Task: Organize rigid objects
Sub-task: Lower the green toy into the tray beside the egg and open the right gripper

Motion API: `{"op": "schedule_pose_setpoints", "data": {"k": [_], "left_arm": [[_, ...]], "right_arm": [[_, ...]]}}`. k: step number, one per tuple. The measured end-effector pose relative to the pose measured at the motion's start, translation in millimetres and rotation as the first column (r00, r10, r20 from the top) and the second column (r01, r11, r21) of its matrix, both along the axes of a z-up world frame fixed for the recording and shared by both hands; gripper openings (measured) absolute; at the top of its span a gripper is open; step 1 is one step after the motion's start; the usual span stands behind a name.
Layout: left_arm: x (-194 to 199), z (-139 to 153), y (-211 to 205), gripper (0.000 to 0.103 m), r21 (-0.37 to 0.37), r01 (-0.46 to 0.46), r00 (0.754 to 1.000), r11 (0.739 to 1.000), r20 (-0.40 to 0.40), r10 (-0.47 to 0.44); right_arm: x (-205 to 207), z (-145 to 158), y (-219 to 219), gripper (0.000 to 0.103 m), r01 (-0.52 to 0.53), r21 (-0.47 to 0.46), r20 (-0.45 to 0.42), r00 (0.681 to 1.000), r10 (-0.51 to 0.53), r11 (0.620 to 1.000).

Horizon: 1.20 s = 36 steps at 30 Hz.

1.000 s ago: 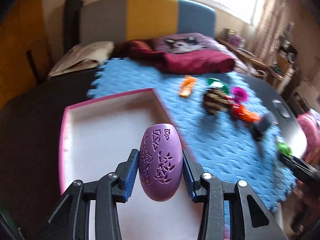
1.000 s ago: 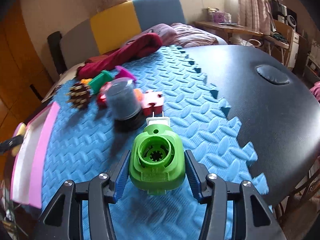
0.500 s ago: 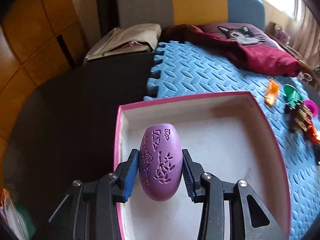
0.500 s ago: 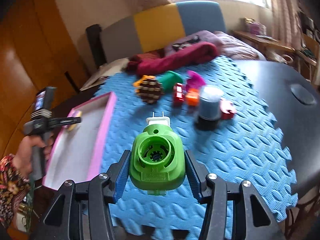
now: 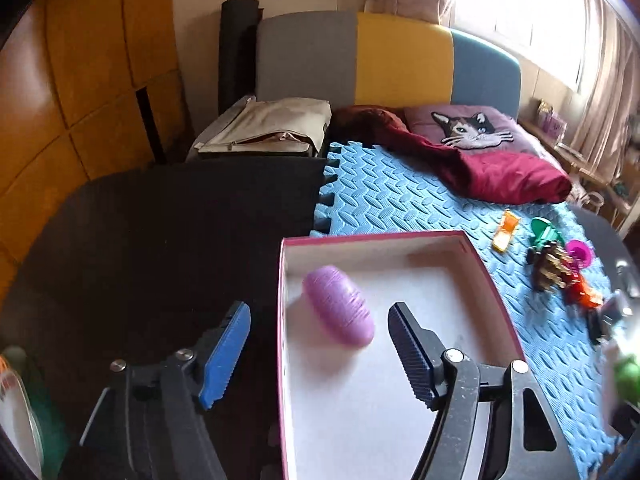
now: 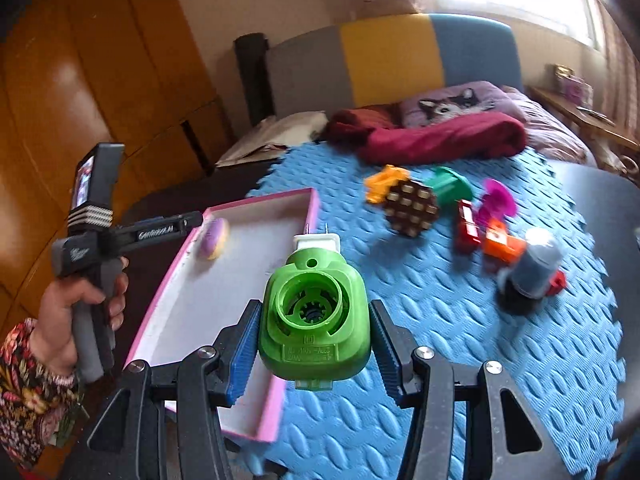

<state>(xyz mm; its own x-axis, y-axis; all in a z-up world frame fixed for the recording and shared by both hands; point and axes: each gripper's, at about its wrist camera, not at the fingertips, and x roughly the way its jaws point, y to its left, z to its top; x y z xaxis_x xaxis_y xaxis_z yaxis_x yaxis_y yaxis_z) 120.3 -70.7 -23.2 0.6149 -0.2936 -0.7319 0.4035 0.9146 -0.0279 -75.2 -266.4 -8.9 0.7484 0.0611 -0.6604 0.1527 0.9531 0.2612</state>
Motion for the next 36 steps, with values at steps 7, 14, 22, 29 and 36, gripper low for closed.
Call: {"op": "schedule_pose_setpoints", "data": {"k": [7, 14, 22, 29, 36], "left_arm": [[-32, -6, 25, 0.072, -0.062, -0.006, 0.999, 0.998, -0.039, 0.003], [-60, -13, 37, 0.072, -0.088, 0.010, 0.999, 0.996, -0.047, -0.014], [-73, -18, 59, 0.073, -0.125, -0.031, 0.996, 0.992, -0.082, 0.021], [-80, -27, 73, 0.076, -0.160, -0.077, 0.991, 0.984, -0.122, 0.058], [-83, -26, 80, 0.080, -0.162, -0.095, 0.989, 0.982, -0.128, 0.075]], "right_arm": [[20, -2, 21, 0.053, -0.057, 0.019, 0.008, 0.998, 0.056, 0.998], [50, -6, 35, 0.053, -0.102, -0.005, -0.012, 0.995, 0.102, 0.995], [106, -15, 53, 0.053, -0.171, -0.109, -0.072, 0.984, 0.164, 0.979], [151, -28, 57, 0.053, -0.209, -0.145, -0.144, 0.972, 0.188, 0.967], [183, -42, 66, 0.053, -0.253, -0.202, -0.211, 0.955, 0.211, 0.946]]}}
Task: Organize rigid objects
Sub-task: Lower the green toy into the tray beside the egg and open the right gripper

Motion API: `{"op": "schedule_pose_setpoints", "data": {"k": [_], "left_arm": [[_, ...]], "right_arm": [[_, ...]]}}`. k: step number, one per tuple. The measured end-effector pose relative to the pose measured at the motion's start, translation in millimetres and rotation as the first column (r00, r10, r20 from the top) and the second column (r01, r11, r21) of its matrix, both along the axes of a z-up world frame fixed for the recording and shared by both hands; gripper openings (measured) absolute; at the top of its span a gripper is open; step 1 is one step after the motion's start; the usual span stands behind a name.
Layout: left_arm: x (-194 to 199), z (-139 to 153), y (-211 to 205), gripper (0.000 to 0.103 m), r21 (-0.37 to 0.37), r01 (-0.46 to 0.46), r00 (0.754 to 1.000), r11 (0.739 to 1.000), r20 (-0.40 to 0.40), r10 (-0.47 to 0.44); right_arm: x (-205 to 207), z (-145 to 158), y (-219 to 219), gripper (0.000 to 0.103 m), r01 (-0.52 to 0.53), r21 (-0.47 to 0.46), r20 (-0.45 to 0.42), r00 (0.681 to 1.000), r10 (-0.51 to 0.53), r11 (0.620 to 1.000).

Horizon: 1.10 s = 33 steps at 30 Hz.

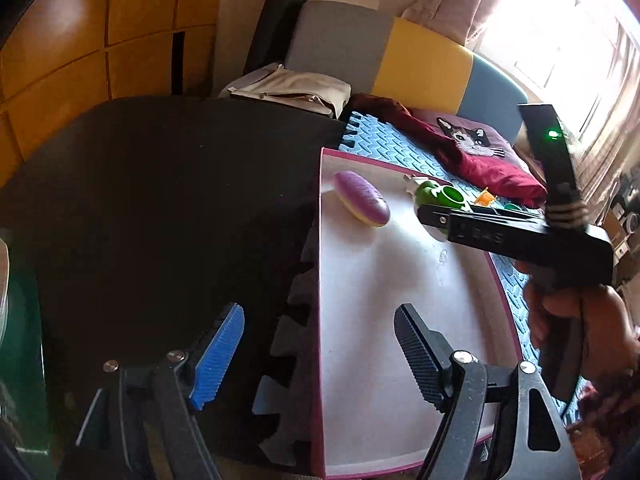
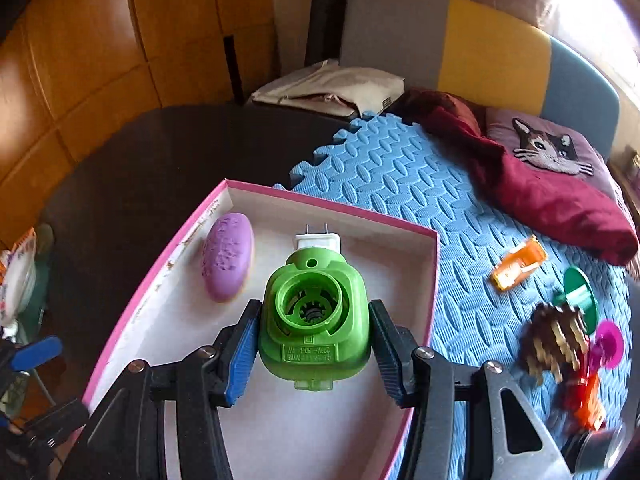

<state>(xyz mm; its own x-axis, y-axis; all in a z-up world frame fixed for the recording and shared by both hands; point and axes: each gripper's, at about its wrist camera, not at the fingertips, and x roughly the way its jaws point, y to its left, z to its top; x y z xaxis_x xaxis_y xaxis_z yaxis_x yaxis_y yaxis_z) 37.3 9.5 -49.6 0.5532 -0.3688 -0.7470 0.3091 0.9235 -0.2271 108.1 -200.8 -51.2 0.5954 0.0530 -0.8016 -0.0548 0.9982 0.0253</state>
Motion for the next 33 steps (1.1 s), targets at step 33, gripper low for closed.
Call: {"op": "schedule_pose_setpoints", "data": {"k": [33], "left_arm": [[-14, 10, 0, 0.088, -0.032, -0.016, 1.000, 0.999, 0.006, 0.017]], "right_arm": [[-43, 58, -18, 0.054, 0.054, 0.178, 0.145, 0.986, -0.080, 0.982]]}}
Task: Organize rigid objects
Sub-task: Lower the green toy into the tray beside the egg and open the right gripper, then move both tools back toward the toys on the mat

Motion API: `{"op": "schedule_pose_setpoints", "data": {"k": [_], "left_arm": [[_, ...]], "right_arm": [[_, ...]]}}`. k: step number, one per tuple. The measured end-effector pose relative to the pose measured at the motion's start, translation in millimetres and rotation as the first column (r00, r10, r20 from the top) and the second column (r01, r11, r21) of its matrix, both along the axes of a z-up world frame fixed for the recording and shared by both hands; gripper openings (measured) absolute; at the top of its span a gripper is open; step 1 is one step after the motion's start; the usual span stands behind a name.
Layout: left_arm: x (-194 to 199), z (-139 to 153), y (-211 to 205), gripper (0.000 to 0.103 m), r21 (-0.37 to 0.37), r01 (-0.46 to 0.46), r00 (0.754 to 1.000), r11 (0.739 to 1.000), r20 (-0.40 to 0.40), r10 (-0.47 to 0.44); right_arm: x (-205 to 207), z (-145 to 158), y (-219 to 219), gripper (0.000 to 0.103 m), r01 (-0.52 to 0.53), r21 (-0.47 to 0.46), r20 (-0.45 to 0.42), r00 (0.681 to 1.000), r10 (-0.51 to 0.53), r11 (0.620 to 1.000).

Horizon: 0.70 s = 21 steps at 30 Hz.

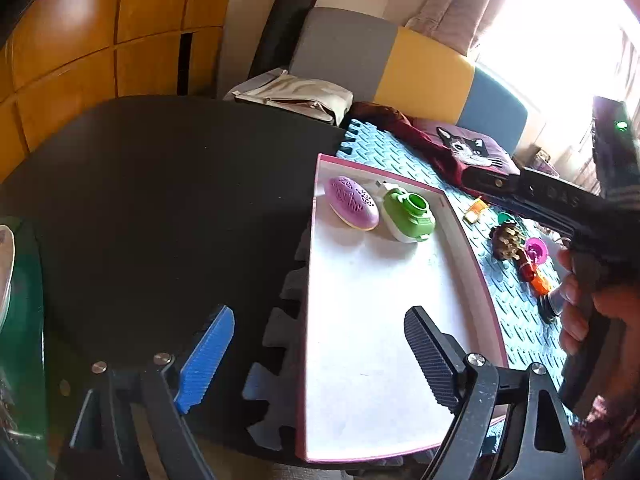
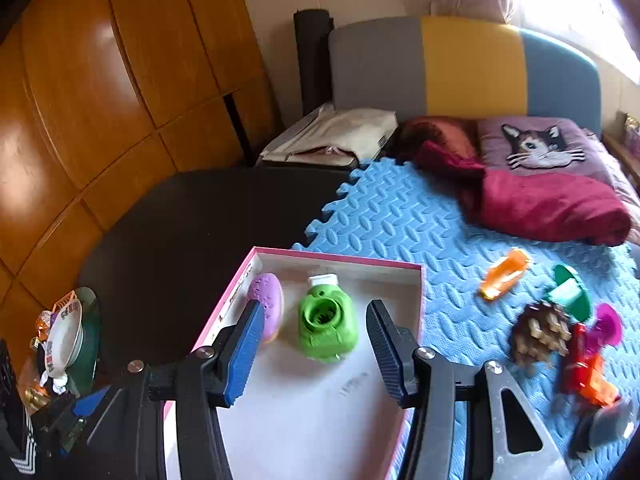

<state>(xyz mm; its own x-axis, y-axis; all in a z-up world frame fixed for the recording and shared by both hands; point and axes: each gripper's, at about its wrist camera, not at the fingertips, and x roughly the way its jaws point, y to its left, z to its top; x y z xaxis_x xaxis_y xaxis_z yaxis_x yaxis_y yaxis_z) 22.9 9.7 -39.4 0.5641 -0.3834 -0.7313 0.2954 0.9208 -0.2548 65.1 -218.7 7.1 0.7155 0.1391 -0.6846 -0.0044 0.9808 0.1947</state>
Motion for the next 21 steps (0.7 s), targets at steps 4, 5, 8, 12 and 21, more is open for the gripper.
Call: {"op": "schedule_pose_setpoints", "data": {"k": [4, 5, 8, 12, 21], "left_arm": [[-6, 1, -9, 0.088, 0.007, 0.023, 1.000, 1.000, 0.001, -0.023], [-7, 2, -11, 0.089, 0.009, 0.029, 1.000, 1.000, 0.003, -0.029], [-12, 4, -16, 0.092, 0.019, 0.041, 0.999, 0.999, 0.012, -0.041], [-18, 3, -23, 0.095, 0.022, 0.054, 0.998, 0.998, 0.013, -0.054], [-31, 3, -55, 0.095, 0.057, 0.125, 0.992, 0.991, 0.014, -0.126]], "right_arm": [[-18, -2, -3, 0.054, 0.016, -0.018, -0.006, 1.000, -0.016, 1.000], [-21, -3, -3, 0.054, 0.020, -0.023, -0.007, 1.000, -0.021, 1.000], [-35, -8, -5, 0.054, 0.038, -0.040, -0.011, 0.999, -0.039, 0.998], [-57, -19, -8, 0.054, 0.055, -0.051, -0.013, 0.998, -0.056, 0.997], [-103, -50, -42, 0.054, 0.152, -0.063, -0.028, 0.988, -0.154, 0.986]]}}
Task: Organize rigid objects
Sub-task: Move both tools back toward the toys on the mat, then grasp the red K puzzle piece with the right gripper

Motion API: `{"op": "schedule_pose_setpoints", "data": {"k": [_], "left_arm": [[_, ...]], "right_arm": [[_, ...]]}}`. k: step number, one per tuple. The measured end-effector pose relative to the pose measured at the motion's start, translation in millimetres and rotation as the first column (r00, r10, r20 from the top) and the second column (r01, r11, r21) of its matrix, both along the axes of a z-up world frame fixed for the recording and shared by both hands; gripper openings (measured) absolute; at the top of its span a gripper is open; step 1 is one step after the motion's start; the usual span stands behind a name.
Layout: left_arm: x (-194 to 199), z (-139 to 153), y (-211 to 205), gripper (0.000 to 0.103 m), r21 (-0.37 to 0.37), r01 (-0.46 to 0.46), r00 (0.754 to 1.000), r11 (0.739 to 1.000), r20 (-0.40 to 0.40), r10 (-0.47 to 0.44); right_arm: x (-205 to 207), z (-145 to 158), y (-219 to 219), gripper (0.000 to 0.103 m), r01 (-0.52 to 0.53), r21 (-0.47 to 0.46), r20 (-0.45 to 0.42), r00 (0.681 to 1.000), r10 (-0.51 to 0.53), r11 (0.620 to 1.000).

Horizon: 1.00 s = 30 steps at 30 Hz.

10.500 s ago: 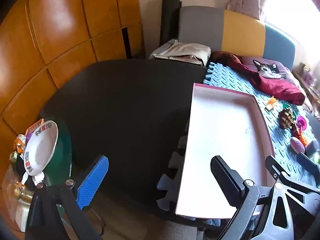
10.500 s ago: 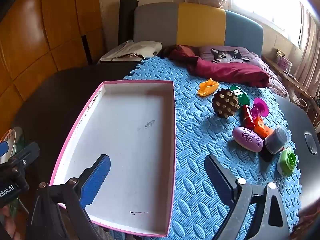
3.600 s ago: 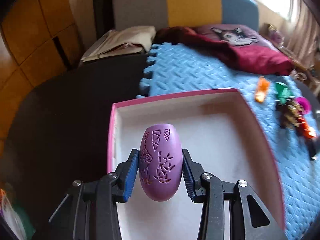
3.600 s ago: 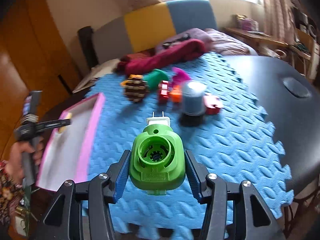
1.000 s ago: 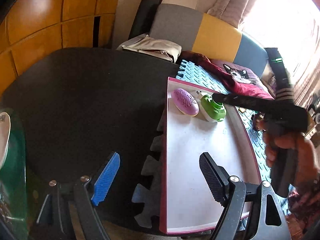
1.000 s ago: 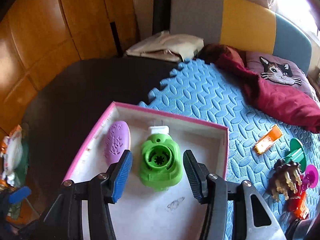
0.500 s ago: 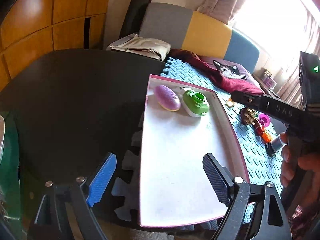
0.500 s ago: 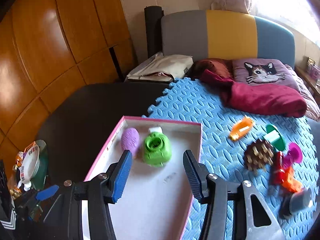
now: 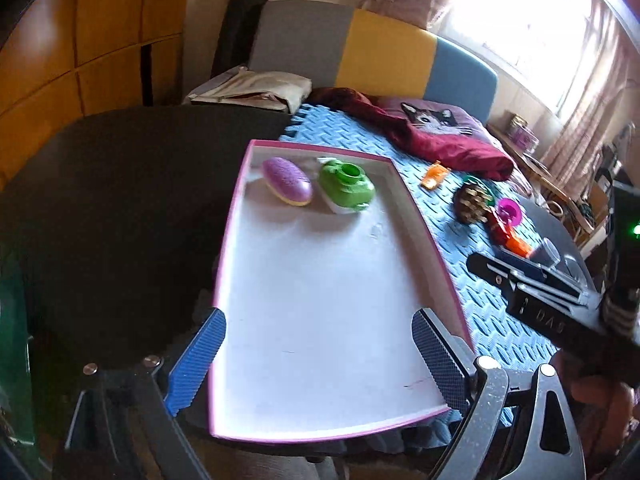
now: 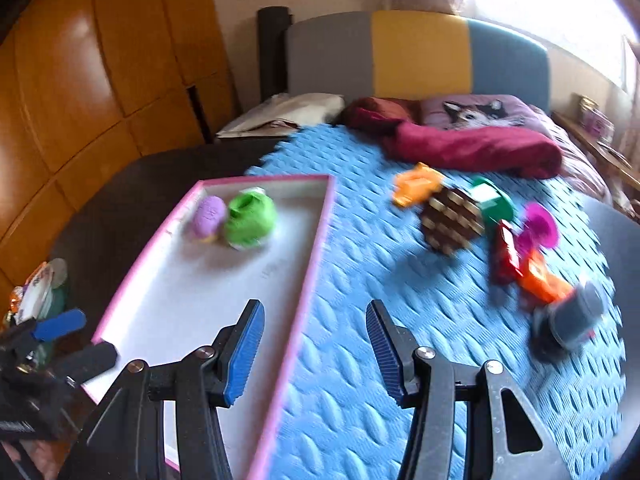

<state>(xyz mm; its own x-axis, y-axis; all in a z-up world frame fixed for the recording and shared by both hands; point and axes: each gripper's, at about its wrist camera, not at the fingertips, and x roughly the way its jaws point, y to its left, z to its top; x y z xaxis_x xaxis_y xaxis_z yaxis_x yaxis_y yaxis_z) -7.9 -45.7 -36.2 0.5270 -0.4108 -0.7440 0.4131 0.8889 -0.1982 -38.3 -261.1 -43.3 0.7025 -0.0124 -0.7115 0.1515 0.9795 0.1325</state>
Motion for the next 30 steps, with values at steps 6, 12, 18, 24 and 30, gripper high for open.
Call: {"op": "schedule_pose_setpoints", "data": {"k": [6, 12, 18, 24, 30], "left_arm": [[-11, -2, -24, 0.096, 0.016, 0.055, 0.998, 0.998, -0.002, -0.055], [-25, 5, -46, 0.096, -0.003, 0.122, 0.992, 0.992, 0.020, -0.122], [-36, 8, -64, 0.096, 0.001, 0.171, 0.985, 0.985, 0.024, -0.171], [-43, 10, -72, 0.096, 0.022, 0.191, 0.981, 0.981, 0.028, -0.191], [-42, 9, -73, 0.096, 0.030, 0.186, 0.982, 0.982, 0.016, -0.187]], "right_arm": [[-34, -19, -40, 0.054, 0.071, 0.028, -0.026, 0.997, -0.070, 0.997], [-74, -24, -86, 0.054, 0.181, 0.057, 0.006, 0.983, -0.182, 0.982], [-86, -14, -141, 0.054, 0.281, 0.044, 0.069, 0.956, -0.284, 0.959], [-63, -11, -173, 0.054, 0.251, 0.083, 0.096, 0.961, -0.259, 0.964], [-43, -20, -161, 0.056, 0.144, 0.115, 0.074, 0.985, -0.153, 0.983]]}}
